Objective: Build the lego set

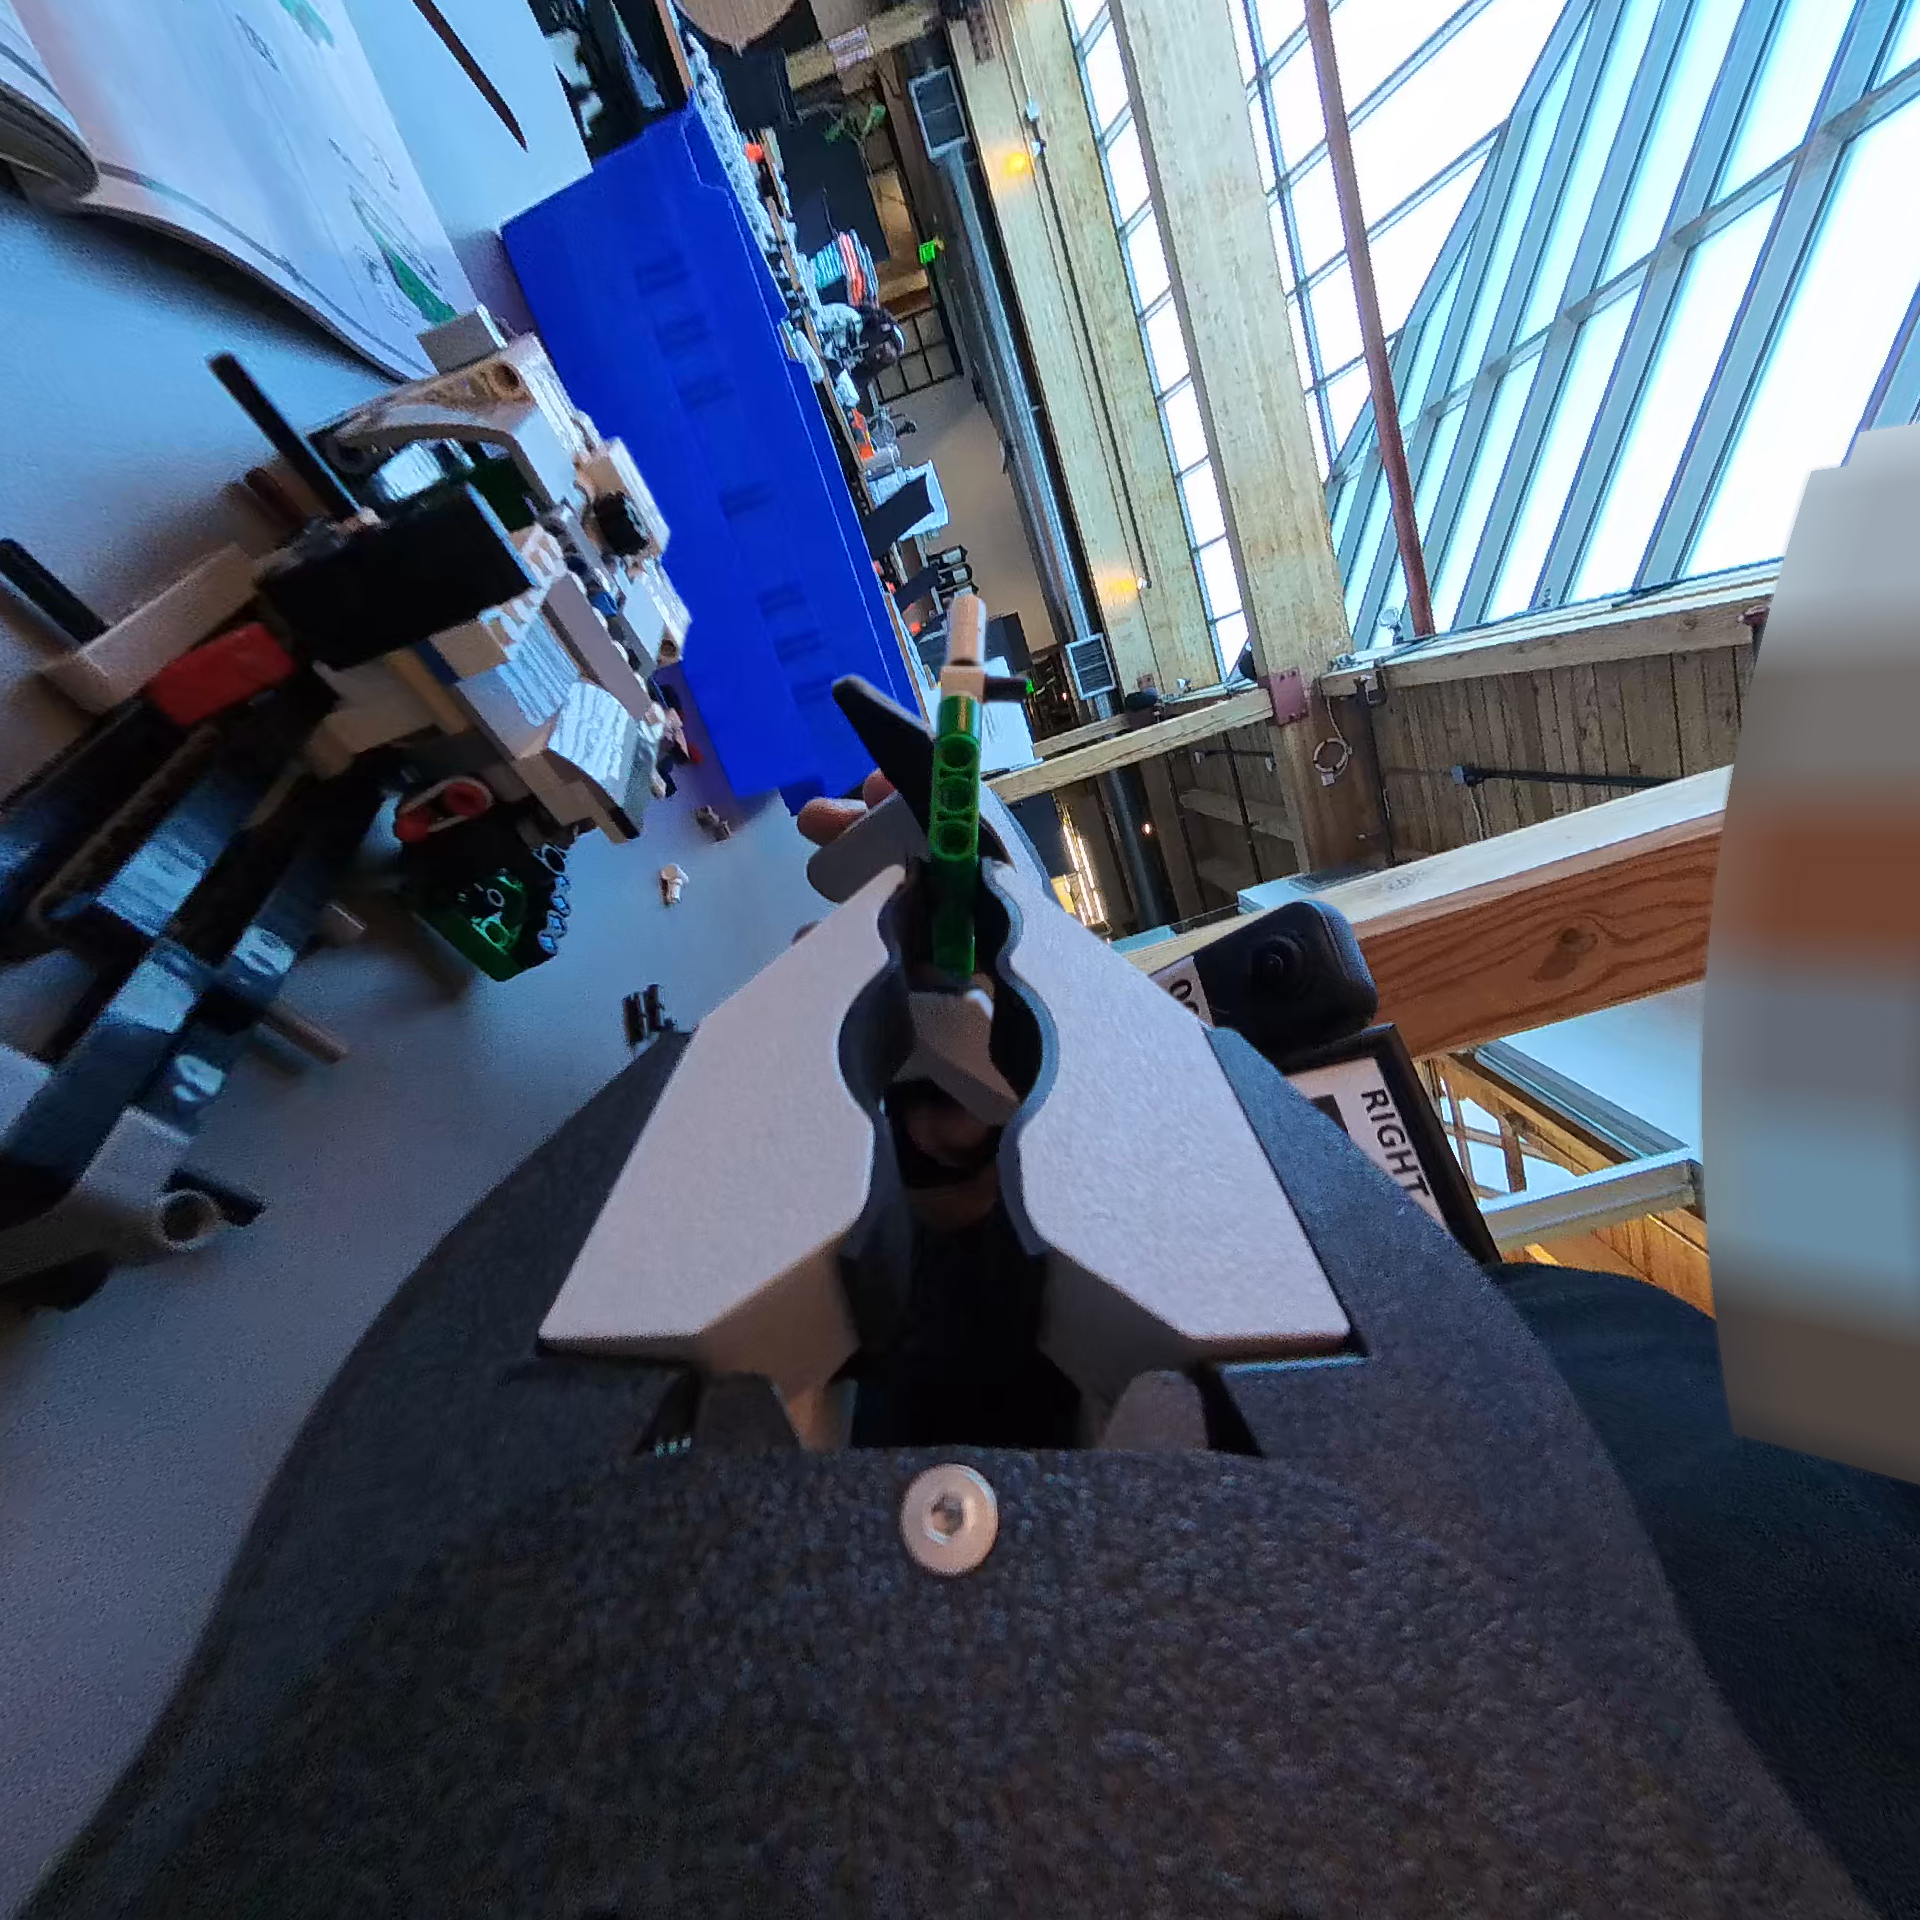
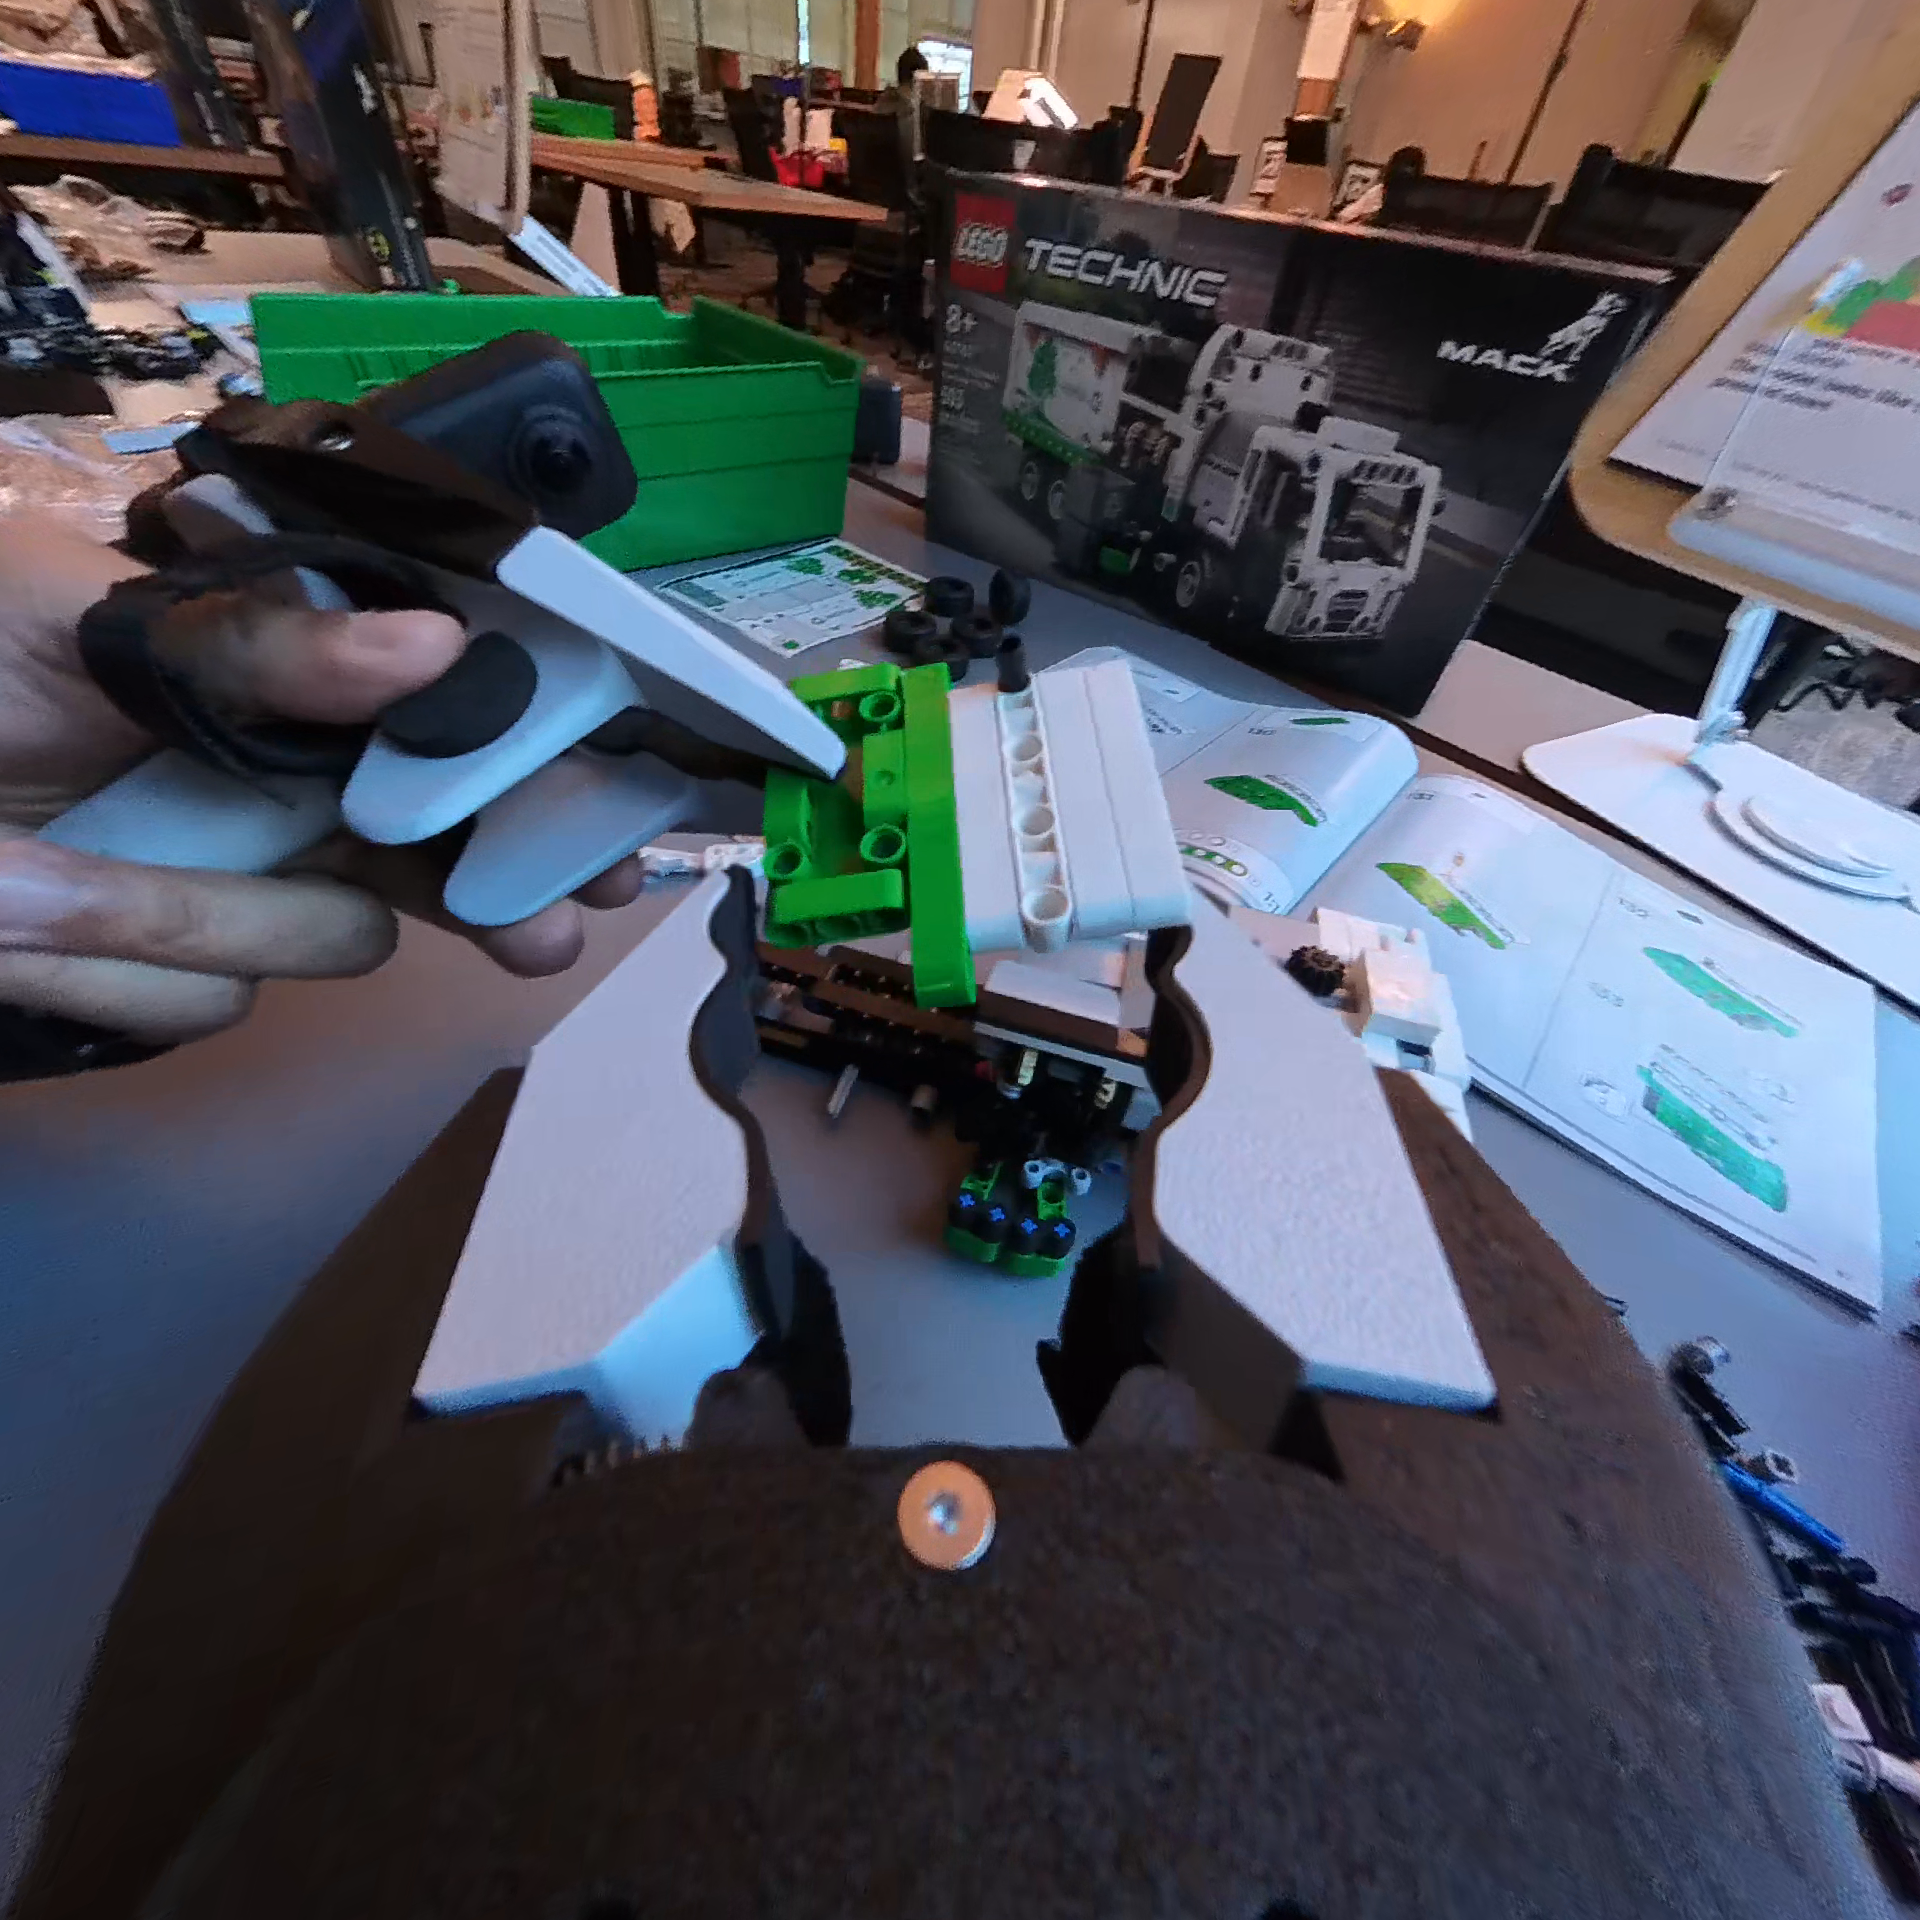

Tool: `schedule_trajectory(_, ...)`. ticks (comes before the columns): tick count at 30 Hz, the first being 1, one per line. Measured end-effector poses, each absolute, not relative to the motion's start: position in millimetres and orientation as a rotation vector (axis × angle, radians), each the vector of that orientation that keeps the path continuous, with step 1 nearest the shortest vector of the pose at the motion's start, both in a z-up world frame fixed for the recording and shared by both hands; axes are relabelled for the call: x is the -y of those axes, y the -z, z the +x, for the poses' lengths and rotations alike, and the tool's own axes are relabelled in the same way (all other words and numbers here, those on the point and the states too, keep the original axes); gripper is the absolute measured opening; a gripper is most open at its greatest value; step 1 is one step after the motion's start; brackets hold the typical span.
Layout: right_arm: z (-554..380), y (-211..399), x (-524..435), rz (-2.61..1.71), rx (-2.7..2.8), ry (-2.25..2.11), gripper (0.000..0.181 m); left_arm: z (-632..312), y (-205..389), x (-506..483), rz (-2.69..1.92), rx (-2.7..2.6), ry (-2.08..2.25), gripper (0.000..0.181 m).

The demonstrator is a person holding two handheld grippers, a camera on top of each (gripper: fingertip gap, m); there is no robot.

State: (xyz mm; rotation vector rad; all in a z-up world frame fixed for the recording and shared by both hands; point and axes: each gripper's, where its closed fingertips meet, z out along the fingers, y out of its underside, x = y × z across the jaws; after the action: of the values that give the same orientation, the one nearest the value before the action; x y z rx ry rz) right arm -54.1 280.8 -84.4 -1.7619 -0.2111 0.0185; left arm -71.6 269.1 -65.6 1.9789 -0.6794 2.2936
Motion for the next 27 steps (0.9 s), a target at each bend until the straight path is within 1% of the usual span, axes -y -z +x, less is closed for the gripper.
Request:
schedule_trajectory(1, -52, 83, -281, -1.748, 0.206, 0.01, 0.072, -71, 65, -267, 1.973, 0.688, -2.288, 0.007)
schedule_trajectory(5, -43, 75, -278, -1.708, 0.25, 0.171, 0.081, -72, 65, -264, 1.97, 0.716, -2.273, 0.007)
schedule_trajectory(6, -44, 74, -276, -1.705, 0.272, 0.19, 0.081, -73, 65, -262, 1.969, 0.723, -2.266, 0.006)
schedule_trajectory(7, -46, 75, -276, -1.71, 0.301, 0.192, 0.076, -73, 67, -261, 1.972, 0.732, -2.255, 0.006)
schedule_trajectory(10, -46, 80, -274, -1.728, 0.322, 0.19, 0.075, -73, 70, -260, 1.981, 0.746, -2.233, 0.007)
schedule_trajectory(15, -44, 84, -273, -1.767, 0.267, 0.067, 0.074, -70, 71, -259, 2.0, 0.802, -2.218, 0.008)
schedule_trajectory(17, -38, 85, -273, -1.786, 0.184, -0.009, 0.074, -70, 73, -264, 2.118, 0.963, -2.213, 0.02)
schedule_trajectory(20, -26, 86, -271, -1.818, 0.025, -0.217, 0.074, -74, 66, -274, 2.273, 1.267, -2.214, 0.023)
schedule_trajectory(24, -25, 83, -266, -1.784, -0.179, -0.649, 0.075, -77, 54, -281, 2.341, 1.762, -2.178, 0.023)
schedule_trajectory(27, -23, 85, -265, -1.773, -0.246, -0.743, 0.075, -76, 59, -282, 2.326, 2.146, -2.037, 0.022)
